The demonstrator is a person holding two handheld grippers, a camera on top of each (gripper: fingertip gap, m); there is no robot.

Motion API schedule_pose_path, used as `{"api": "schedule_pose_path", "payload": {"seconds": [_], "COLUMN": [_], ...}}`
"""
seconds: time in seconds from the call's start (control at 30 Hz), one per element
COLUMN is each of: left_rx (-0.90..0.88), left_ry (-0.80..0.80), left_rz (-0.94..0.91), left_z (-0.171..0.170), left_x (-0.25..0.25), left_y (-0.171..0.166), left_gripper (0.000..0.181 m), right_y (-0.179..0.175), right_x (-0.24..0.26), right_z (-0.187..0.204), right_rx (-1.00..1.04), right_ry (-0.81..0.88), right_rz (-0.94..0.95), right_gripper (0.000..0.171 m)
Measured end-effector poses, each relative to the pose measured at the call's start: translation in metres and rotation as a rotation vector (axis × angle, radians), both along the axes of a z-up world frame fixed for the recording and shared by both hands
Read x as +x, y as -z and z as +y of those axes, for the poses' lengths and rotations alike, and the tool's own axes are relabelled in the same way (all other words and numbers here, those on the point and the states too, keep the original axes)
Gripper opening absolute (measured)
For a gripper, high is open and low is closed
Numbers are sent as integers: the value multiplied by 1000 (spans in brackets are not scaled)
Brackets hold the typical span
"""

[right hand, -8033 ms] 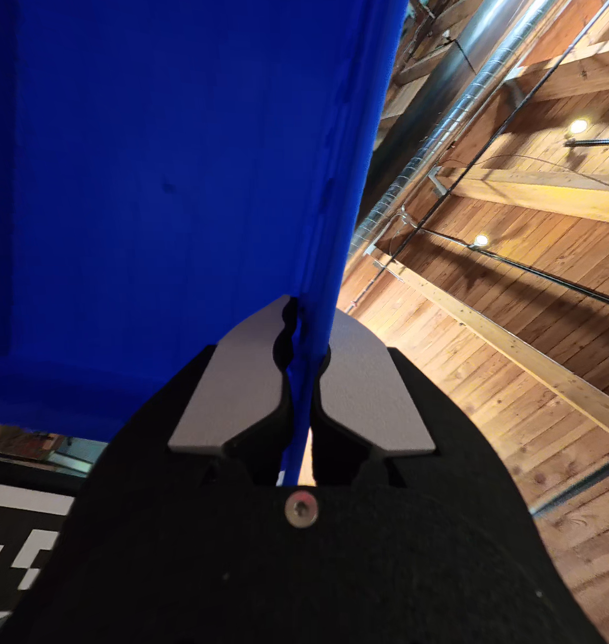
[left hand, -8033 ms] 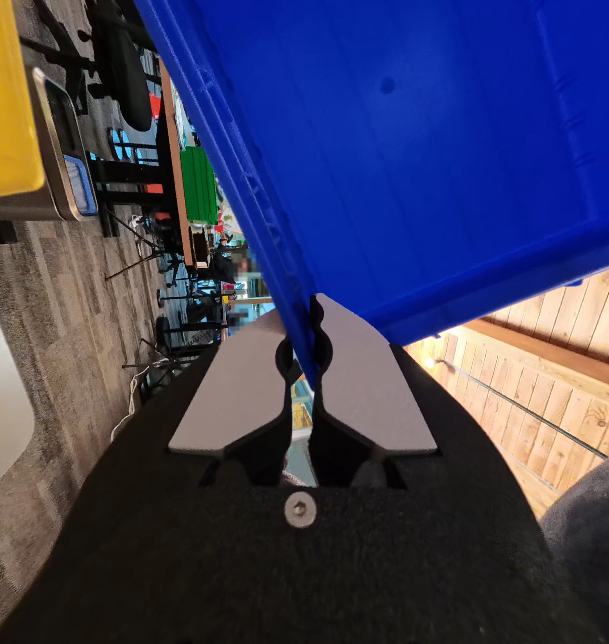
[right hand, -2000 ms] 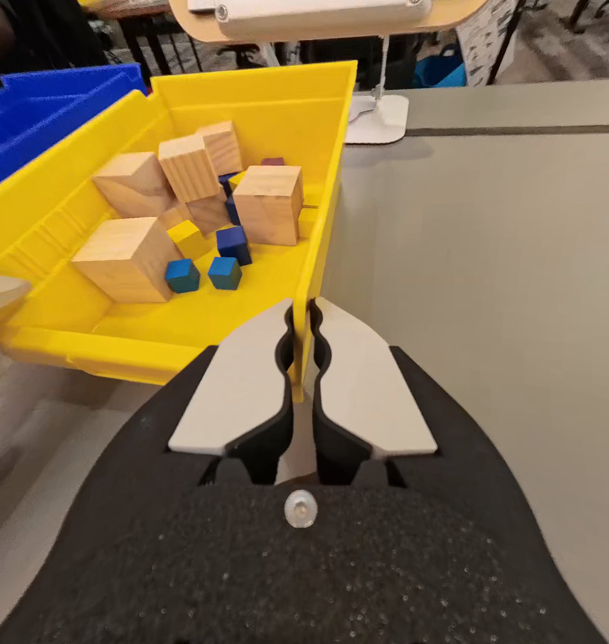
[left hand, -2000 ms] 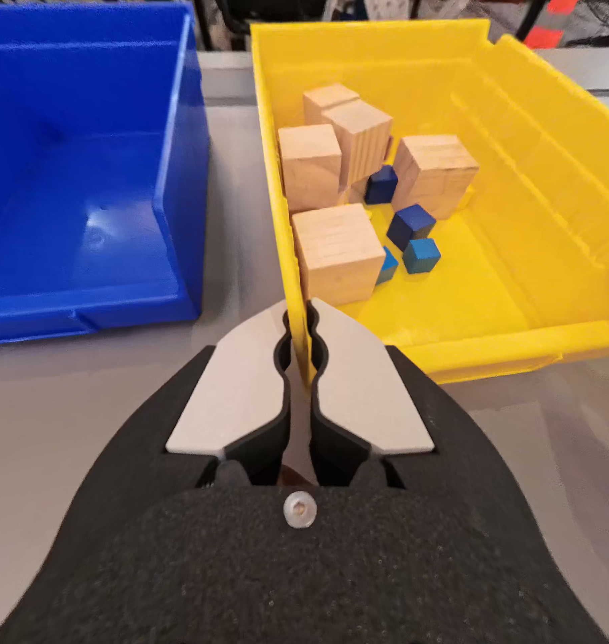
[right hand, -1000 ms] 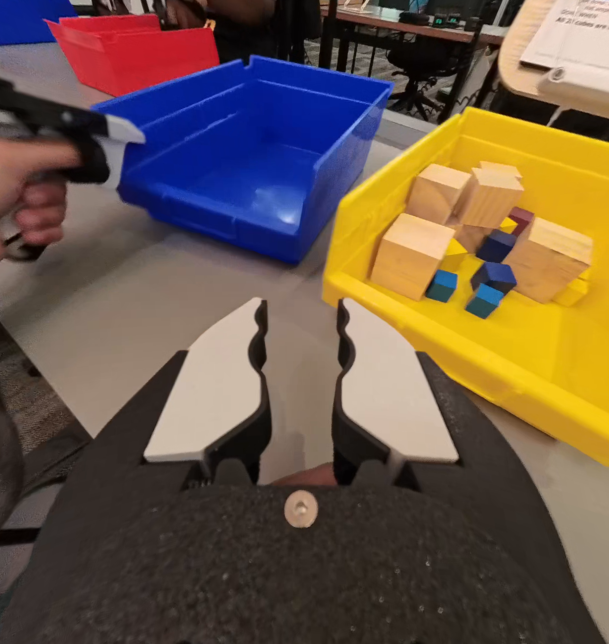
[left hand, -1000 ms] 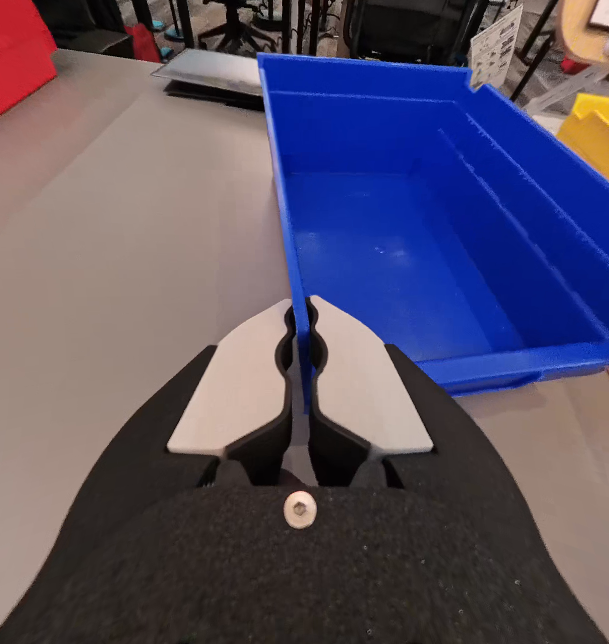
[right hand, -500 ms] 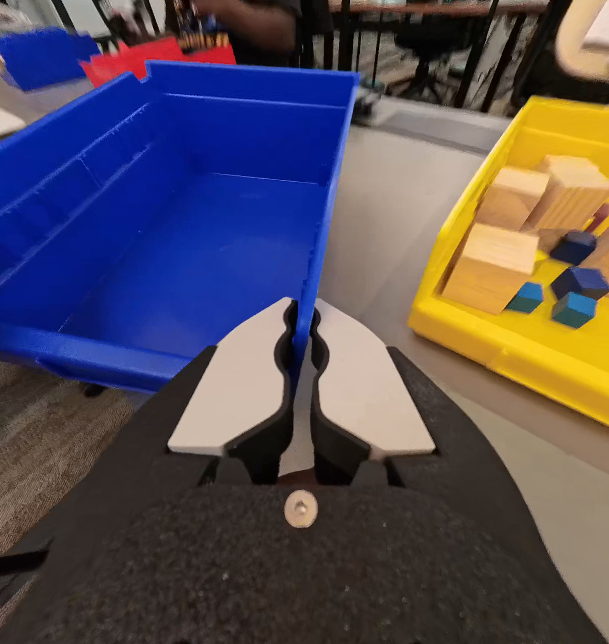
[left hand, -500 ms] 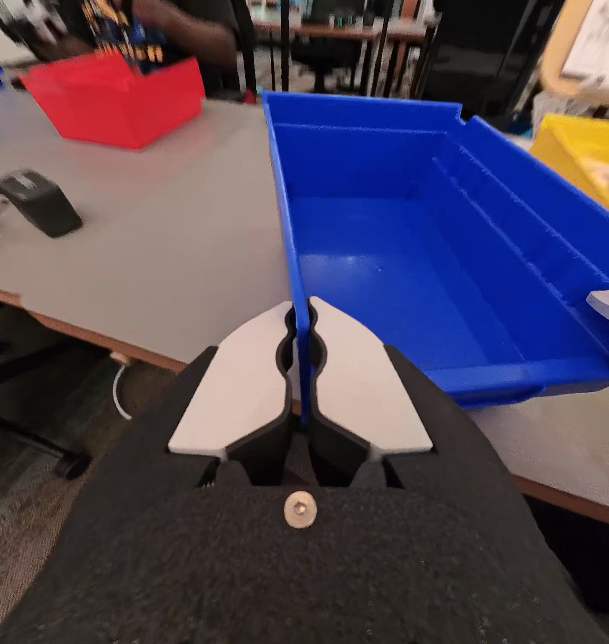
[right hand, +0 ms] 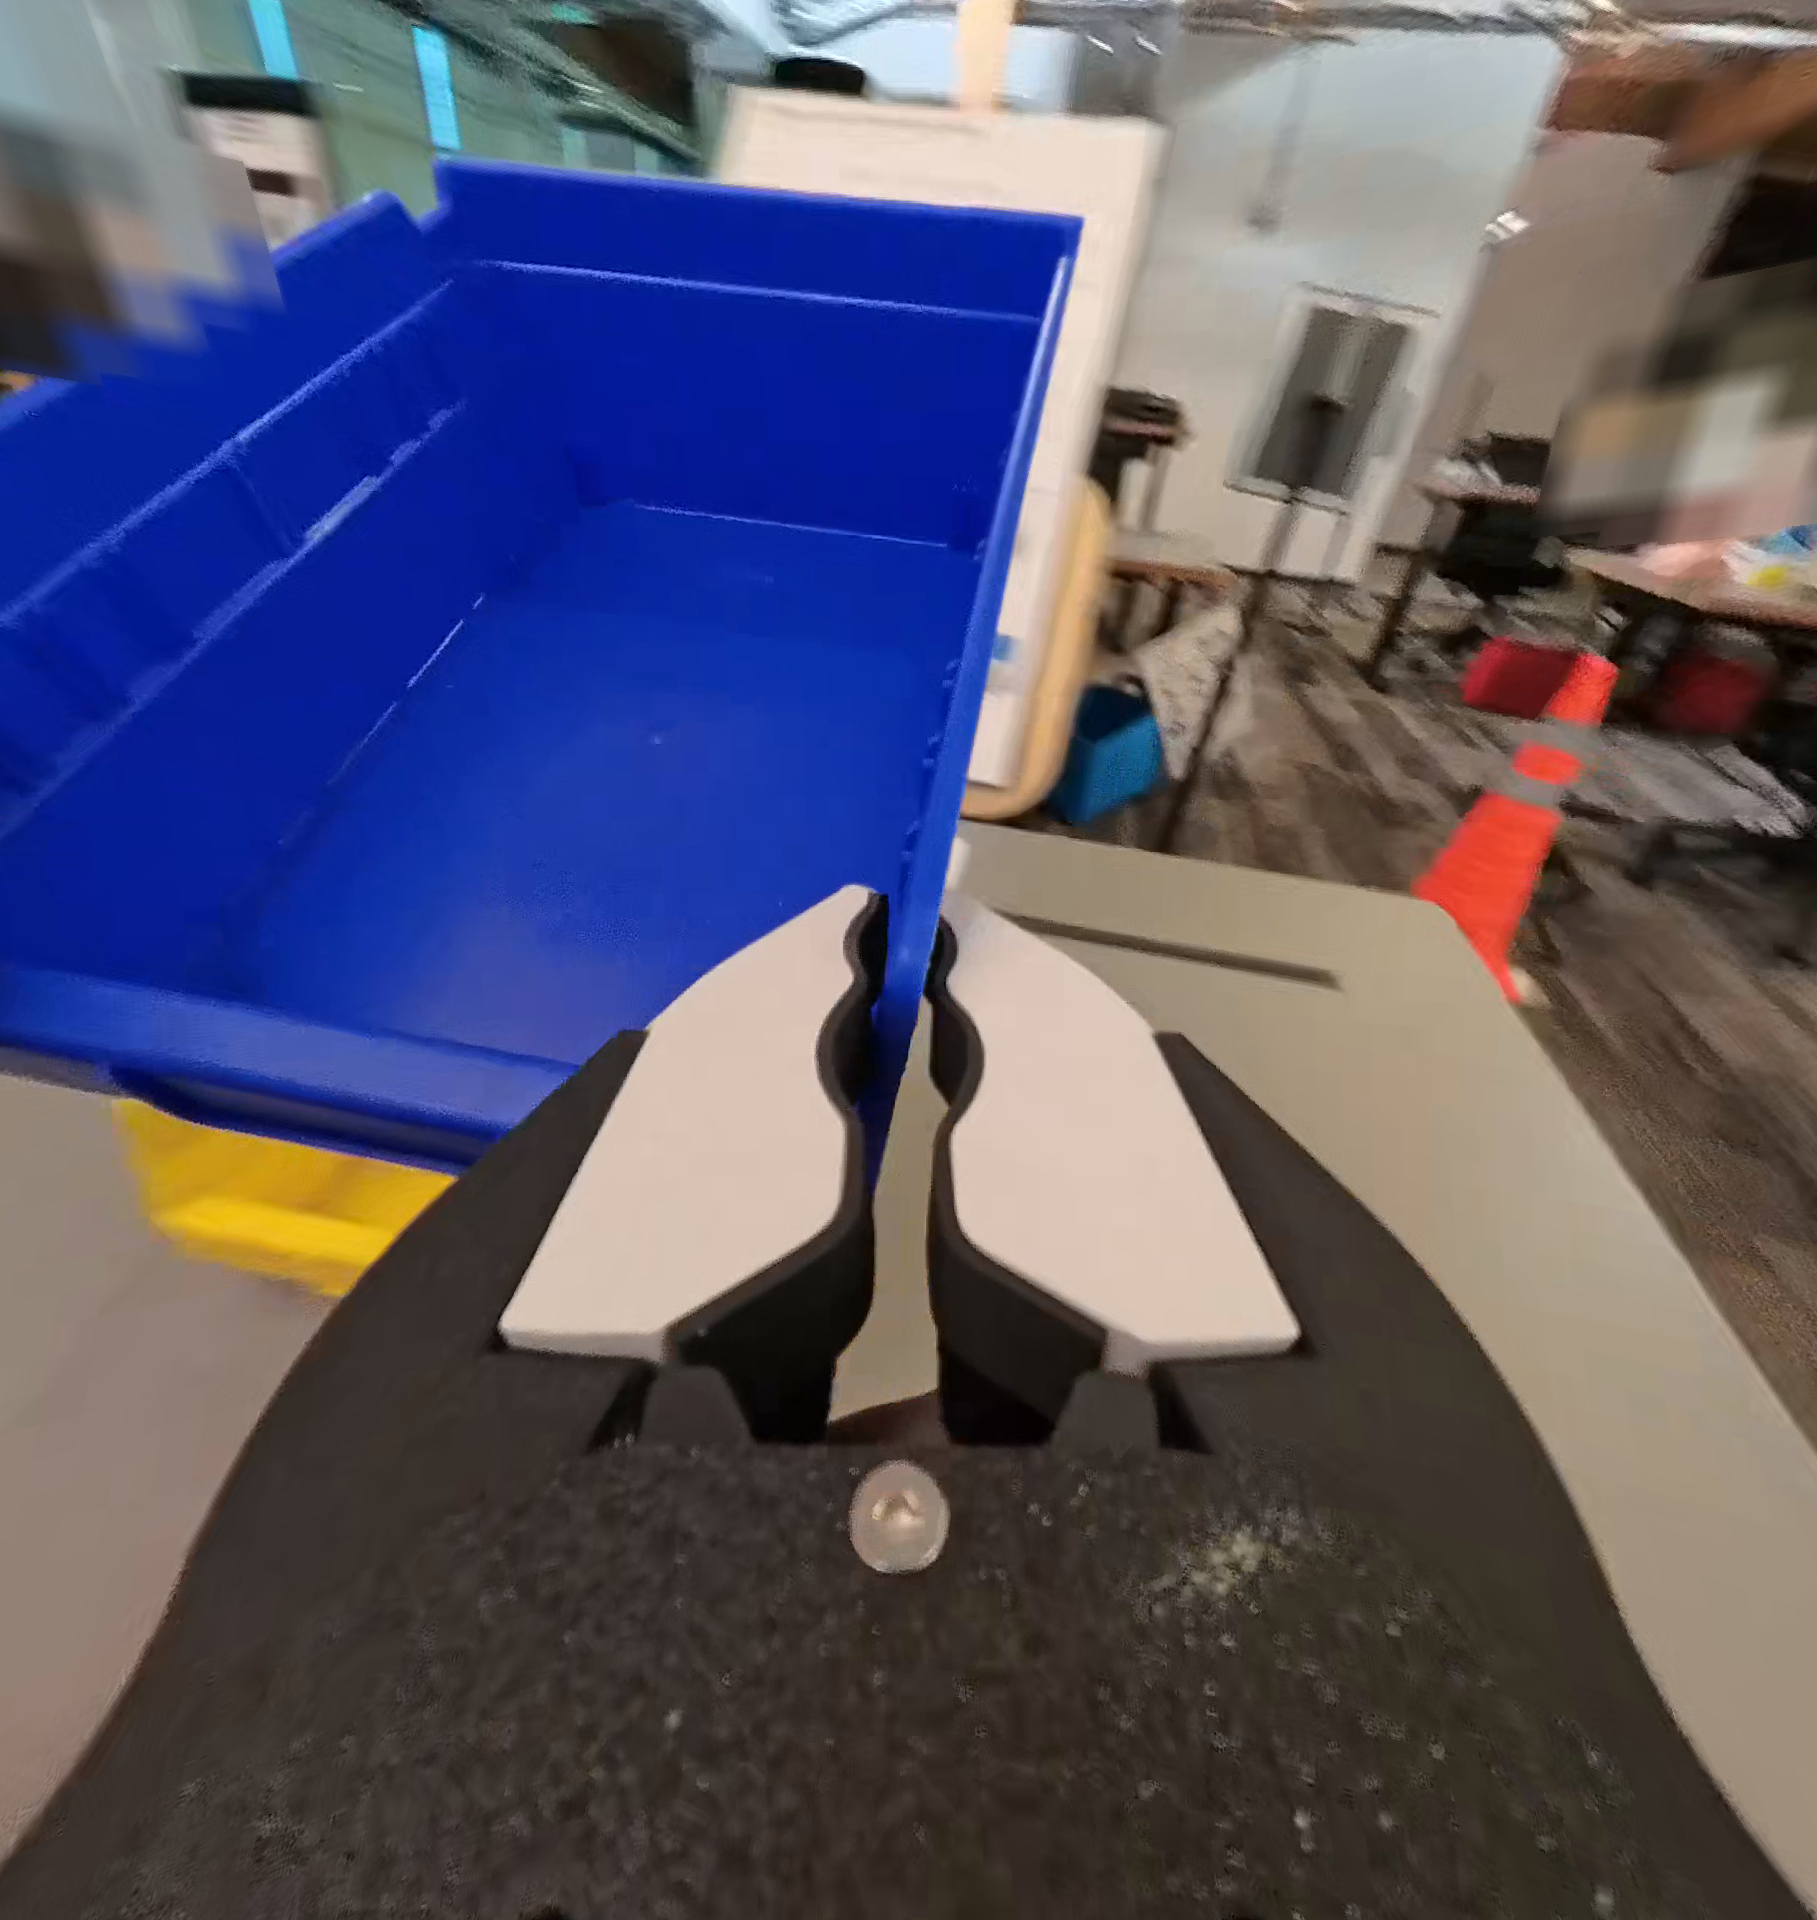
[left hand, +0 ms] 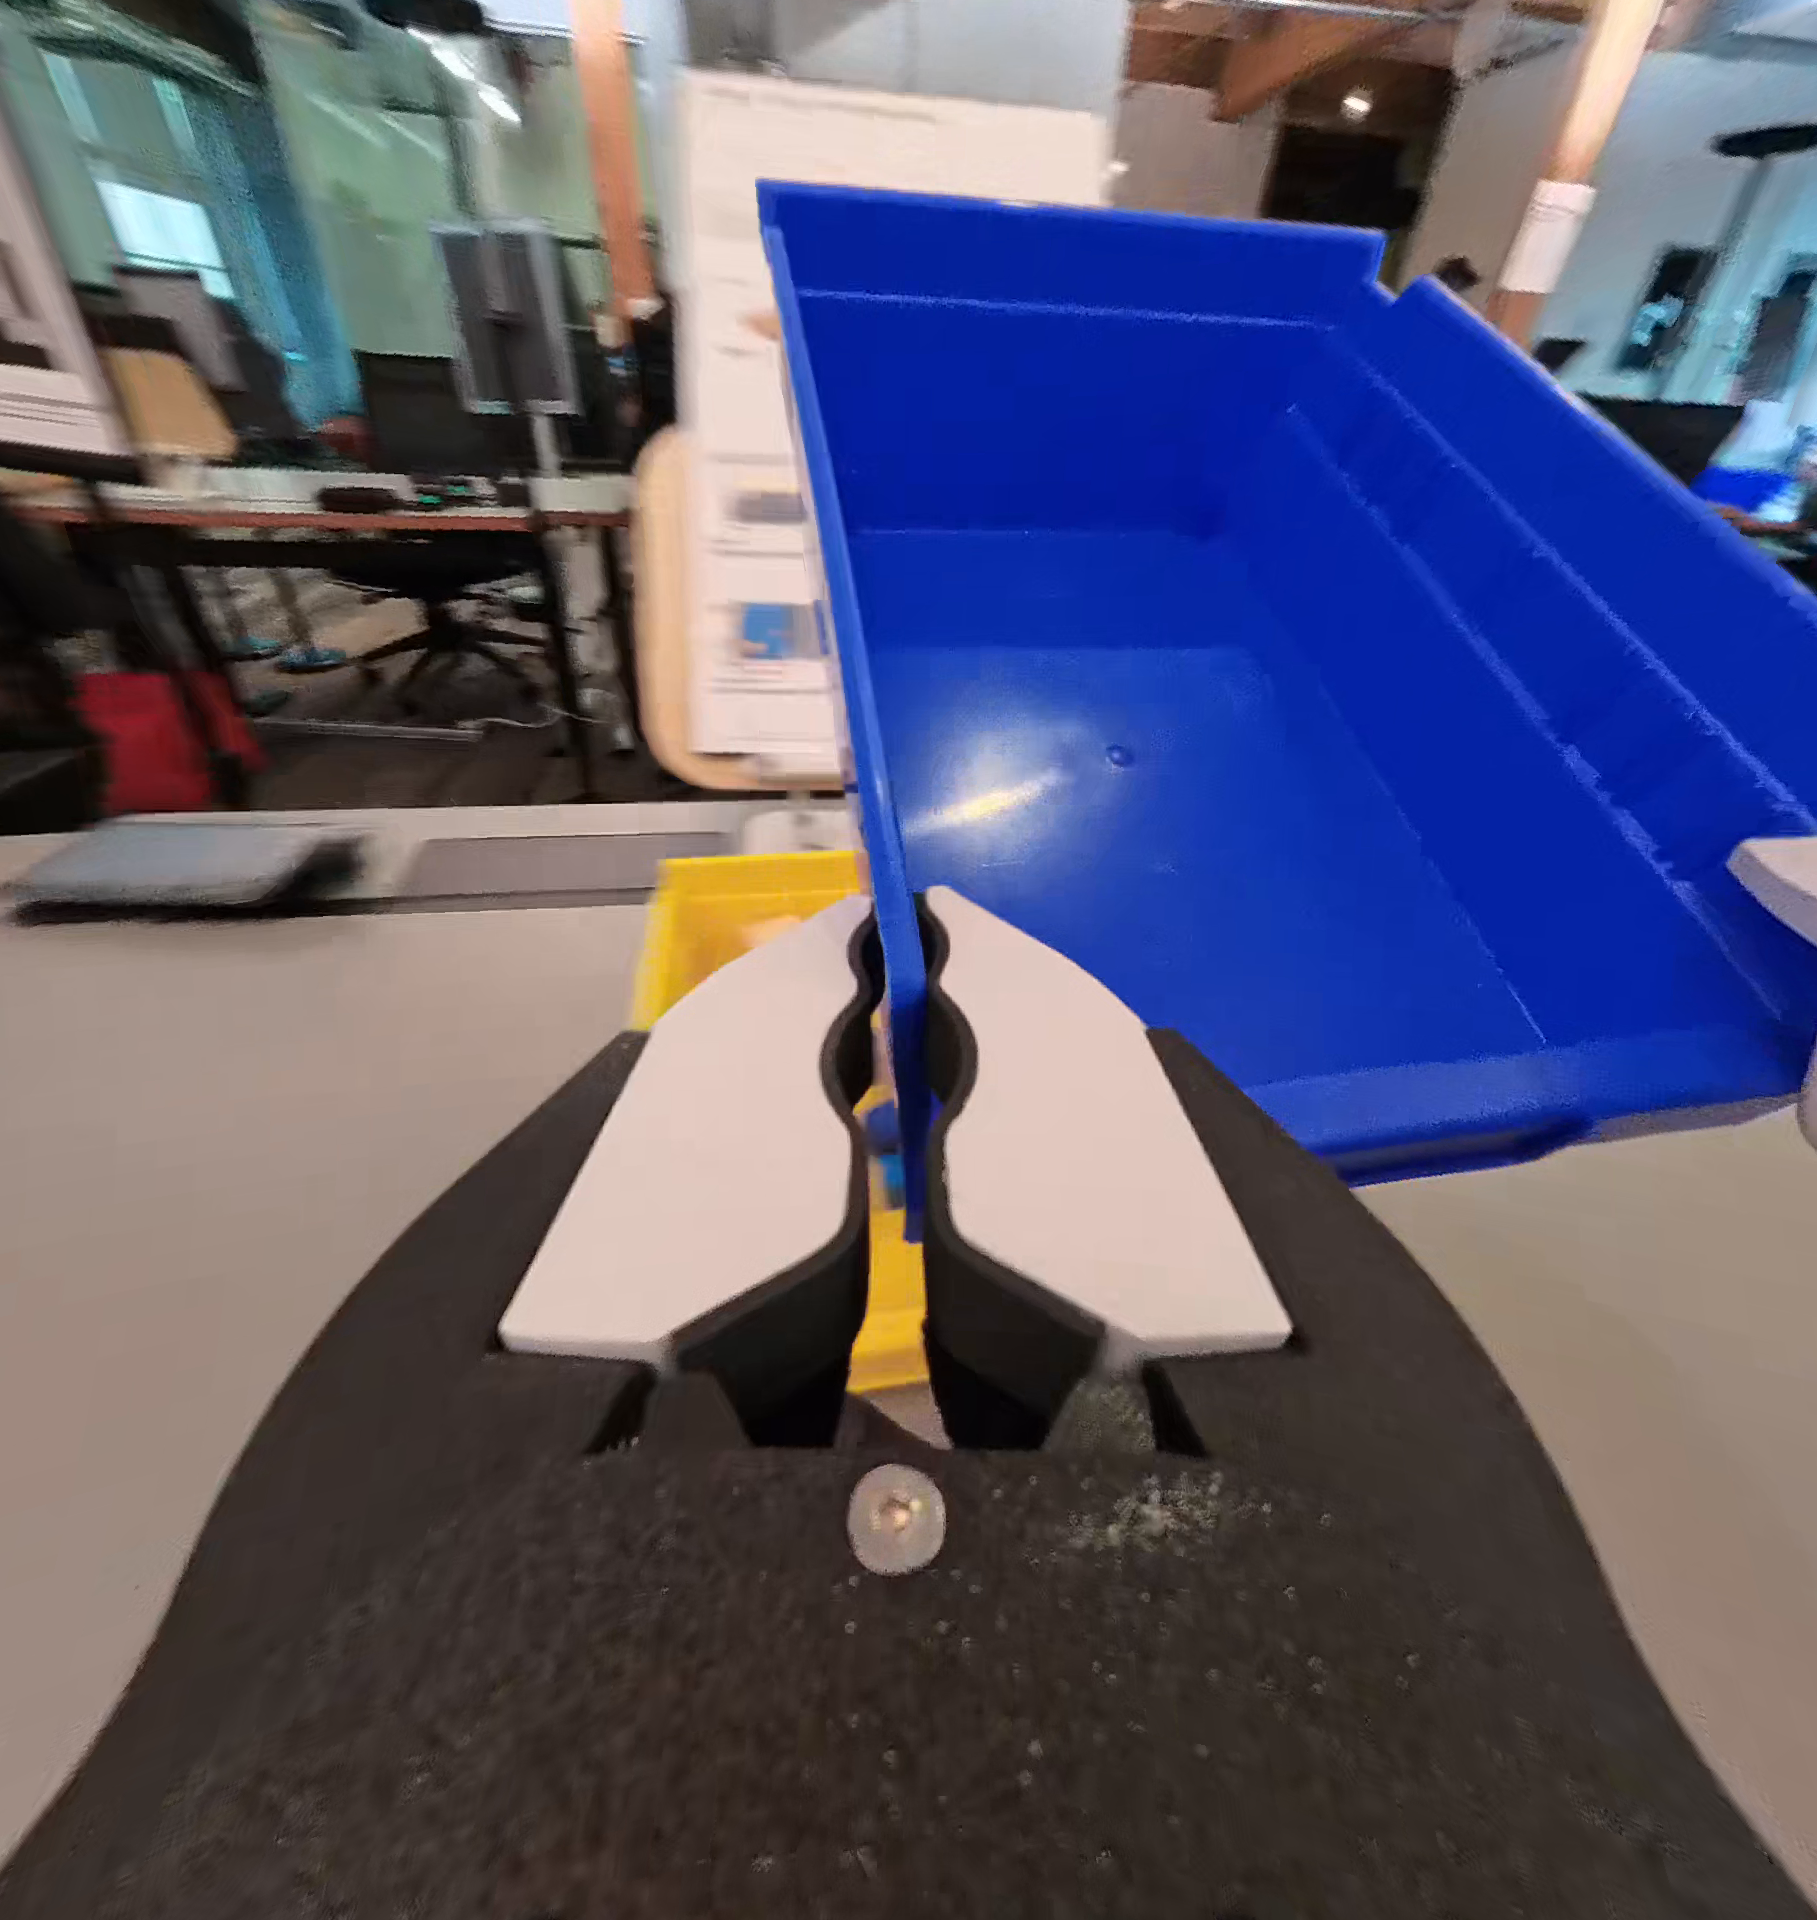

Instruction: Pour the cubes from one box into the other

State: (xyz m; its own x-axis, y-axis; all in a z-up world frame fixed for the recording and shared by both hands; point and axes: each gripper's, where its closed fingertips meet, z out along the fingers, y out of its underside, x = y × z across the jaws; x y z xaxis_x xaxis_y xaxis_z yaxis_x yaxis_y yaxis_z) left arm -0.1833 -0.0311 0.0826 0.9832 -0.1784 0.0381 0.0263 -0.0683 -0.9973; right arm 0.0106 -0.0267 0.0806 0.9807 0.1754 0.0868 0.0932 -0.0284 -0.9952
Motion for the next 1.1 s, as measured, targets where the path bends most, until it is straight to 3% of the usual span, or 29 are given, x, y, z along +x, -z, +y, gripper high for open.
{"api": "schedule_pose_path", "payload": {"seconds": [0.1,0.27,0.37,0.53,0.63,0.7,0.87,1.0,1.1], "left_rx": [-52,-216,-284,-288,-307,-370,-374,-405,-313], "left_ry": [80,129,116,173,234,304,503,538,403], "left_rz": [66,130,136,172,195,187,117,29,13], "left_z": [38,78,87,87,82,71,28,12,23], "left_x": [112,249,279,302,307,302,242,144,53], "left_y": [38,133,177,205,206,205,163,140,123], "left_gripper": [4,4,4,7,18,23,39,49,52], "right_y": [42,147,192,206,206,200,144,102,84], "right_x": [111,247,276,300,300,310,309,221,115], "right_z": [24,50,60,69,66,61,46,52,51], "right_rx": [-107,-331,-403,-393,-375,-347,-210,-146,-136], "right_ry": [103,245,243,234,205,240,329,118,-110], "right_rz": [169,236,235,194,272,235,48,36,101], "right_gripper": [4,3,3,3,5,18,28,30,38]}}
